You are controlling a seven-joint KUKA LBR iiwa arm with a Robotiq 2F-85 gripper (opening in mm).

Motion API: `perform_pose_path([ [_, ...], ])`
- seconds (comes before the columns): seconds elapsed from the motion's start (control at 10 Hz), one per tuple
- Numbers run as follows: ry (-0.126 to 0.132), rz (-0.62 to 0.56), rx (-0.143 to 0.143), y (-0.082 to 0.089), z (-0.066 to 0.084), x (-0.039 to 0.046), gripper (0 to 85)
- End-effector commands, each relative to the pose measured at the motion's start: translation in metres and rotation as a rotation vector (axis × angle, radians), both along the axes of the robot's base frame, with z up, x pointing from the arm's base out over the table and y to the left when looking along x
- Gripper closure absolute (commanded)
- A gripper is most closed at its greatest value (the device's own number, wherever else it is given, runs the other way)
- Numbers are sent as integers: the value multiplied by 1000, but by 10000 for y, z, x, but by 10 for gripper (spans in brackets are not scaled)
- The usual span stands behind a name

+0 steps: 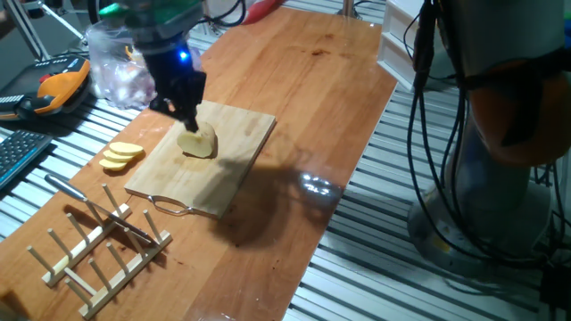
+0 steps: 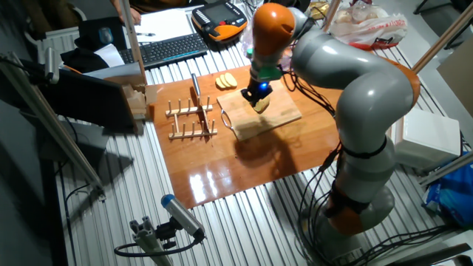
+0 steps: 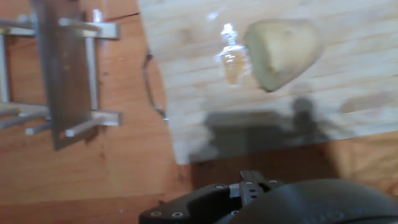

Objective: Chop the potatoes

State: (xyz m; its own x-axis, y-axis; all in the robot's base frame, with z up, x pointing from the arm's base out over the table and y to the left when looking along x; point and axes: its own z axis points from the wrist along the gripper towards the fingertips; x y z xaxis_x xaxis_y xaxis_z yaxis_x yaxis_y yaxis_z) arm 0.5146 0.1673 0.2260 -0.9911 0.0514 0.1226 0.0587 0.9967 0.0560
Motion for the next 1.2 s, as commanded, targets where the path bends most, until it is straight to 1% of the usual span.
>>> perform_pose_path([
  [0.0, 0, 0, -4, 726, -2, 2, 850],
  [0.4, -2, -2, -5, 723, -15, 23, 850],
  [0.8, 4, 6, -4, 693, -3, 87, 850],
  [1.1, 6, 2, -7, 686, -9, 97, 850],
])
